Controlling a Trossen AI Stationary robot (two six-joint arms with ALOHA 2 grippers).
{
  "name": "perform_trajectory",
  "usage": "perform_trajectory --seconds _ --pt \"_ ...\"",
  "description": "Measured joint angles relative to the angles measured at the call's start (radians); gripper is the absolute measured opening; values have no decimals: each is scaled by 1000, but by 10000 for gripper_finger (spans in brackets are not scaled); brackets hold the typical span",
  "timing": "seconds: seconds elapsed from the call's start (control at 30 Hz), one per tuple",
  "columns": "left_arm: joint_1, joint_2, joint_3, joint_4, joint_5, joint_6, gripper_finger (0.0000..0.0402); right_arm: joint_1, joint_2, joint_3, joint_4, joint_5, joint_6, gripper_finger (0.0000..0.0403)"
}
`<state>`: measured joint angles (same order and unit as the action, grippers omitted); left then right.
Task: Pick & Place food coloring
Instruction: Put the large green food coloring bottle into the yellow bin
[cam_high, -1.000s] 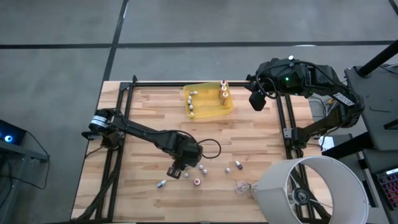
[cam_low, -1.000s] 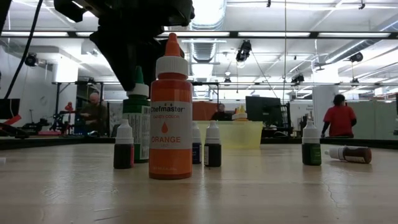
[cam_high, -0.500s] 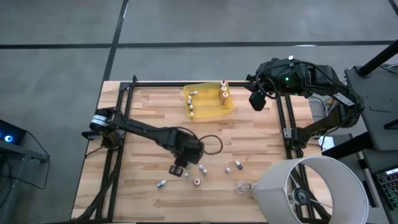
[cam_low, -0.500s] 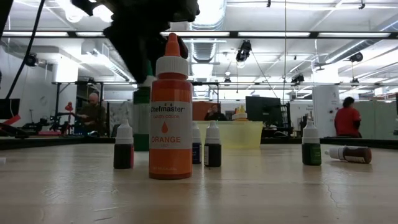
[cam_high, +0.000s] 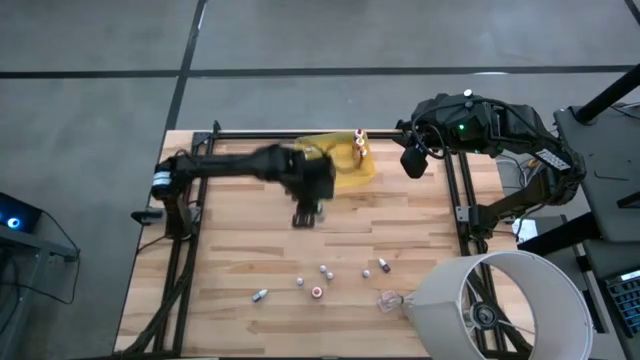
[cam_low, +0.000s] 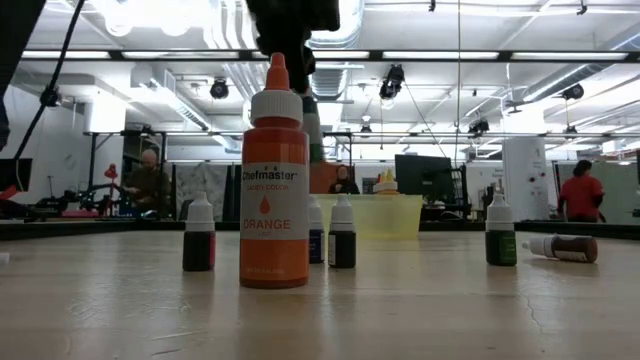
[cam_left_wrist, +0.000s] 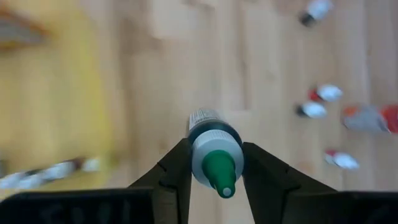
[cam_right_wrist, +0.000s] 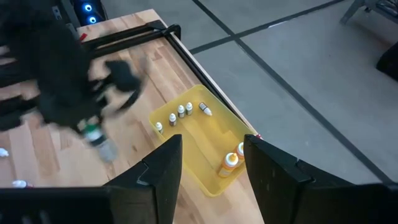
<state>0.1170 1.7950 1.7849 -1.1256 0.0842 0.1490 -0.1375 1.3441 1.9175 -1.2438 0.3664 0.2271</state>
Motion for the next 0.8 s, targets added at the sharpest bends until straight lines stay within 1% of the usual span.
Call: perform_trajectory --seconds 0.23,0.43,0.63,0.8 --pt "185 0 103 1 -1 5 94 0 0 -1 0 0 -1 164" --pt "303 0 139 6 -1 13 94 0 0 -1 -1 0 -1 164" --pt "373 15 139 23 -1 15 94 0 0 -1 -1 0 -1 164" --pt "392 70 180 24 1 41 94 -1 0 -1 -1 0 1 164"
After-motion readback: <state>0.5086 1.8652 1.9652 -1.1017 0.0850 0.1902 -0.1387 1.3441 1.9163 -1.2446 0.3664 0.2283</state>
